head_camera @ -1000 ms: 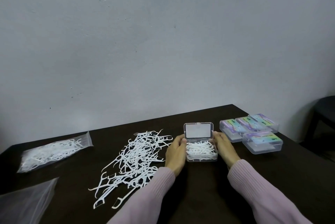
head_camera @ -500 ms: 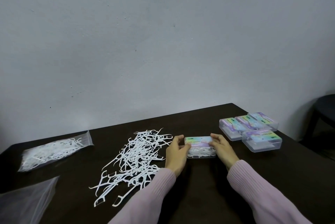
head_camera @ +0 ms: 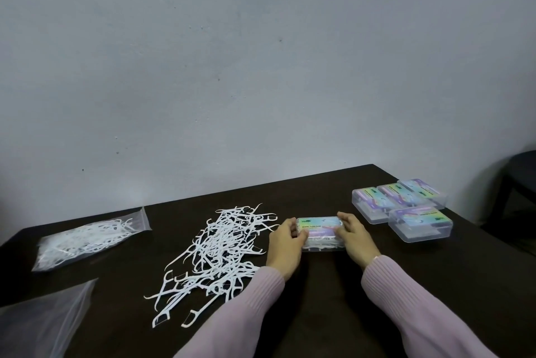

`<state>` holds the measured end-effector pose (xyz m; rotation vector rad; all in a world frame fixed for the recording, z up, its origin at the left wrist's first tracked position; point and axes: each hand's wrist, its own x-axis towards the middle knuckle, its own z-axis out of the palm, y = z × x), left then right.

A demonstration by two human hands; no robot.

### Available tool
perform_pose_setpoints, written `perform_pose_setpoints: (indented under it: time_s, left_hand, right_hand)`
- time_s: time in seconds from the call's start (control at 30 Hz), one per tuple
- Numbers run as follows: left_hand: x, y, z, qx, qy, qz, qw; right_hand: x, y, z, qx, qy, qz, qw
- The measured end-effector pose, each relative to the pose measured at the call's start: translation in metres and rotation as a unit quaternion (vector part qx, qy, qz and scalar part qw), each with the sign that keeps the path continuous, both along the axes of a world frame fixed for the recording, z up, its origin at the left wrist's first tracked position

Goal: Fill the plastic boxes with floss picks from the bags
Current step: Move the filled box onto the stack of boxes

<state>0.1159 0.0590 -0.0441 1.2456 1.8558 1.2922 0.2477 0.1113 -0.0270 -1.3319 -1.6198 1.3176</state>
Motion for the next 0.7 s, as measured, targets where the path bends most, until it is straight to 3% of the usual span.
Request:
perform_pose_setpoints:
  time_s: [0.27, 0.47, 0.7]
  left_hand:
    - [0.0035, -0.0047, 0.0021, 0.011, 0.020, 0.007, 1.000]
    - [0.0025, -0.0083, 0.0022, 0.024, 0.039, 0.056, 0.997]
    - [0.0049, -0.0099, 0.0053, 0.019, 0.085, 0.065, 0.994]
  right_hand:
    - [-0.0016, -0.0020, 0.0005, 0.016, -0.030, -0.008, 0.999]
    - [-0.0026, -0.0044, -0.0019, 0.055, -0.087, -0.082, 0.991]
    - [-0.0046, -0.0037, -0.0051, 0.080, -0.109, -0.070, 0.988]
